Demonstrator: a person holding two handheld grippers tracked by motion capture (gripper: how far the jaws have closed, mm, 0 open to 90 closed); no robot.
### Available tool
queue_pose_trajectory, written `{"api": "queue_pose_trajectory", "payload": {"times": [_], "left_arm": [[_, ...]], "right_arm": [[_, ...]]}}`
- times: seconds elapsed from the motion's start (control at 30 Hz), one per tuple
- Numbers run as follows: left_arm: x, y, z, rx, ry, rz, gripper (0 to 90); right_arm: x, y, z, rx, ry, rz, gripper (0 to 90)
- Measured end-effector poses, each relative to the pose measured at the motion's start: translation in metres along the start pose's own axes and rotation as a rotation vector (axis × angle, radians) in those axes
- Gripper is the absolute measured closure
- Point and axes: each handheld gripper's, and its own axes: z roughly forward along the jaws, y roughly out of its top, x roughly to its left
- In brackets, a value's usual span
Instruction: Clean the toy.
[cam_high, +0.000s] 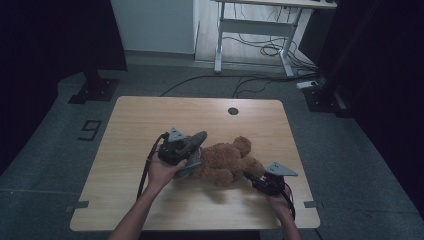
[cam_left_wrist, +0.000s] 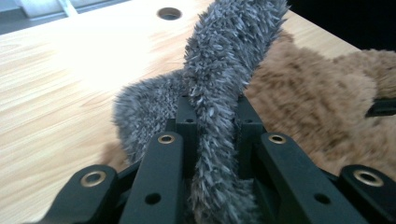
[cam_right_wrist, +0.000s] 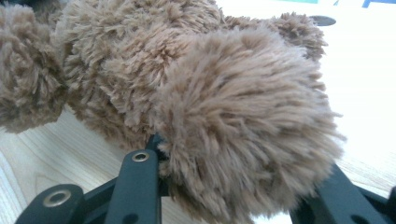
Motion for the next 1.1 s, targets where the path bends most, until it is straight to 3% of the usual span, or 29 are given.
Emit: {"api": "queue_pose_trajectory", "payload": {"times": [0.1, 0.17, 0.27, 0.33, 0.4, 0.5, 0.57, 0.6, 0.73, 0.9, 1.1], "left_arm": [[0.011, -0.013, -0.009, -0.009, 0.026, -0.023, 76.9], [0.021, -0.024, -0.010, 0.019, 0.048, -0.046, 77.0], [0.029, -0.039, -0.012, 0.016, 0.002, -0.100, 77.0], [0.029, -0.045, -0.016, 0.015, -0.011, -0.107, 76.8], [0.030, -0.051, -0.019, 0.010, -0.016, -0.110, 76.6], [0.037, -0.067, -0.024, 0.010, -0.013, -0.148, 76.6], [0.043, -0.075, -0.026, 0.023, -0.006, -0.171, 76.5], [0.050, -0.084, -0.023, 0.053, -0.014, -0.200, 76.5], [0.048, -0.094, -0.008, 0.102, -0.036, -0.212, 76.5], [0.051, -0.088, 0.002, 0.086, -0.026, -0.223, 76.7], [0.072, -0.076, 0.022, 0.054, -0.018, -0.261, 77.0]], "right_arm": [[0.000, 0.000, 0.000, 0.004, 0.003, 0.001, 59.0], [0.000, -0.001, 0.000, 0.008, 0.008, 0.002, 59.0], [0.000, -0.001, 0.000, 0.012, 0.018, 0.000, 59.0], [0.001, -0.002, 0.001, 0.026, 0.031, -0.006, 59.1], [0.002, -0.003, 0.001, 0.050, 0.055, -0.010, 59.1], [0.000, -0.005, 0.000, 0.076, 0.083, -0.003, 59.1], [0.000, -0.007, 0.000, 0.086, 0.091, 0.000, 59.1], [0.001, -0.008, 0.001, 0.096, 0.092, -0.003, 59.1], [0.004, -0.009, 0.006, 0.121, 0.088, -0.016, 59.1], [0.006, -0.008, 0.014, 0.141, 0.078, -0.023, 59.3], [0.002, 0.001, 0.038, 0.171, 0.062, -0.035, 59.4]]}}
